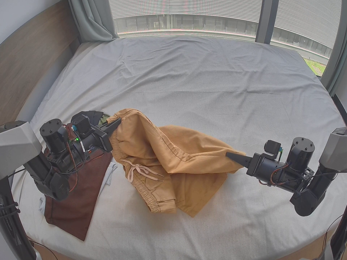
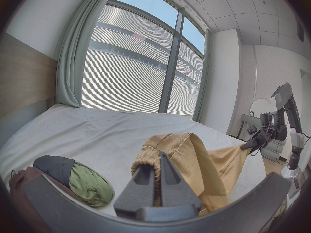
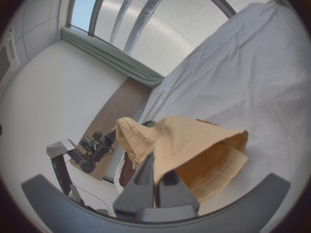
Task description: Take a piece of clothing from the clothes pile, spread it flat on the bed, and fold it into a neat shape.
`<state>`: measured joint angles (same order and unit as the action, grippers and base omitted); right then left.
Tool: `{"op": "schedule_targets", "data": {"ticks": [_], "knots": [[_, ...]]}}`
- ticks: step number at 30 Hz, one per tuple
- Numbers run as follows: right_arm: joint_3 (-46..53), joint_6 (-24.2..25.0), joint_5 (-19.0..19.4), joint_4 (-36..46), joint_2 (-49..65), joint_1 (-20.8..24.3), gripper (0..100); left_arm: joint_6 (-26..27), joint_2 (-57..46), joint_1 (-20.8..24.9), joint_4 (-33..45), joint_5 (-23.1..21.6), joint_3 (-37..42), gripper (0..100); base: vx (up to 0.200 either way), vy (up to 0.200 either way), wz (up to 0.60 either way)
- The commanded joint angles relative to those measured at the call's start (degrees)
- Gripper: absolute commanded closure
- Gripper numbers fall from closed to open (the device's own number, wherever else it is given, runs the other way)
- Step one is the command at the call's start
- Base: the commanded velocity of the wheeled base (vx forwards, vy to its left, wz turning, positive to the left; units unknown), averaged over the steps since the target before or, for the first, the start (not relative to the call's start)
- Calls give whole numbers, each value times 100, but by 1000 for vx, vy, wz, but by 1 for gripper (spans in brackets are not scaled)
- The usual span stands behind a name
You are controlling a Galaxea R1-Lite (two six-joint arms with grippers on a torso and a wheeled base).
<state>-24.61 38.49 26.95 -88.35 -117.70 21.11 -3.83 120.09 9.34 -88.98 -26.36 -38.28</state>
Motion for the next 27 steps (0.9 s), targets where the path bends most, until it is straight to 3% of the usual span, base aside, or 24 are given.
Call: {"op": "schedule_targets", "data": {"ticks": [1, 27], "knots": [[27, 10, 3, 2, 362, -11, 100, -4, -91, -37, -5, -1, -39, 100, 0, 0, 0], [27, 10, 3, 2, 687, -116, 100, 5, -126, -55, -5, -1, -22, 100, 0, 0, 0]]}}
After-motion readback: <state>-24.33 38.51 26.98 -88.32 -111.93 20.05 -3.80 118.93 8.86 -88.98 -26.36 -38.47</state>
